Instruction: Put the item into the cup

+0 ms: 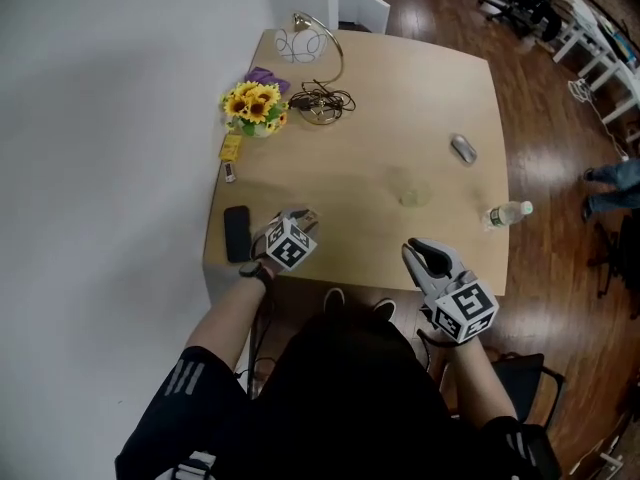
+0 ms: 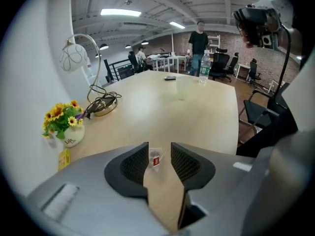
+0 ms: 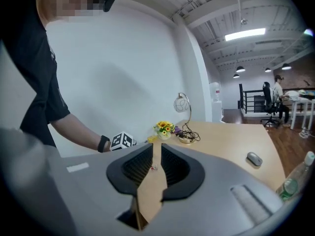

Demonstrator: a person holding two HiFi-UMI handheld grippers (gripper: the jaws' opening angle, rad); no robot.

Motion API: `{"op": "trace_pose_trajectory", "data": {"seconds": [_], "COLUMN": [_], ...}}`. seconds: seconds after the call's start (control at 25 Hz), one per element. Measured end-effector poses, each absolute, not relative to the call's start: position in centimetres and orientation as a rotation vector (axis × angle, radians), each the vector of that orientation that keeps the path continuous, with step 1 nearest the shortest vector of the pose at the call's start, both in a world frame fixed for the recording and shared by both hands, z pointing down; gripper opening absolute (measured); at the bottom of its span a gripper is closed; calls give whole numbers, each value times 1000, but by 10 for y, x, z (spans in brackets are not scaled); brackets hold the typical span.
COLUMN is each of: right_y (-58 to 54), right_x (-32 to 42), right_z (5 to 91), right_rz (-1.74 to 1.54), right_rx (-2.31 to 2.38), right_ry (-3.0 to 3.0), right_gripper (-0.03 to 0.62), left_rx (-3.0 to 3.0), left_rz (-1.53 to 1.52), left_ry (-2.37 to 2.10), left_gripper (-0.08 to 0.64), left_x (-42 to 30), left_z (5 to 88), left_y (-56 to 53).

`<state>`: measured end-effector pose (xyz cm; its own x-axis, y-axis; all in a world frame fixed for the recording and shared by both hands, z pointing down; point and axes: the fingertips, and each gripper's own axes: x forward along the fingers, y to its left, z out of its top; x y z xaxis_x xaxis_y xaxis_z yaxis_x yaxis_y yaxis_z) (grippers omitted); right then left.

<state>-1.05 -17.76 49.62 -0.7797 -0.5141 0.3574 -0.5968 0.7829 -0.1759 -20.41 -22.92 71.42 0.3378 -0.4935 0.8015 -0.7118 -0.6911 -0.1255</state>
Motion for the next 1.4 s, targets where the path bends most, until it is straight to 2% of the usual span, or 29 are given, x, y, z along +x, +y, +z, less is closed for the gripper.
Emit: {"op": "trace_pose_trajectory", "data": {"seconds": [0.32,0.56,0.72,0.88,1.16,1.4], "right_y": [-197,-195,-194,-193,-198,-201], "right_x": [-15,-17,-15,-4,20,47], "right_z": [520,525,527,526,521,518], "right_rz": [442,491,509,523,523,524], "right_rx": [828,813,815,840,904,975], "right_ry": [-2648,-2660,-2658,-2655,-2656,-2650], "right_gripper": [63,63,63,63,63,63], "left_rx": [2320,2269,2275,2291,2440,2658], "left_rz": [1441,1497,1515,1514,1430,1291], "left_ry": [-1013,-1003,-1017,-1035,-1119,-1131], "left_gripper": [109,59,-3,-6,-8,-8], "left_x": [-204,-206,-207,-205,-176,-102], "left_z": [756,772,771,767,710,639], "left_y": [-246,-248,-251,-250,-275,-313]}}
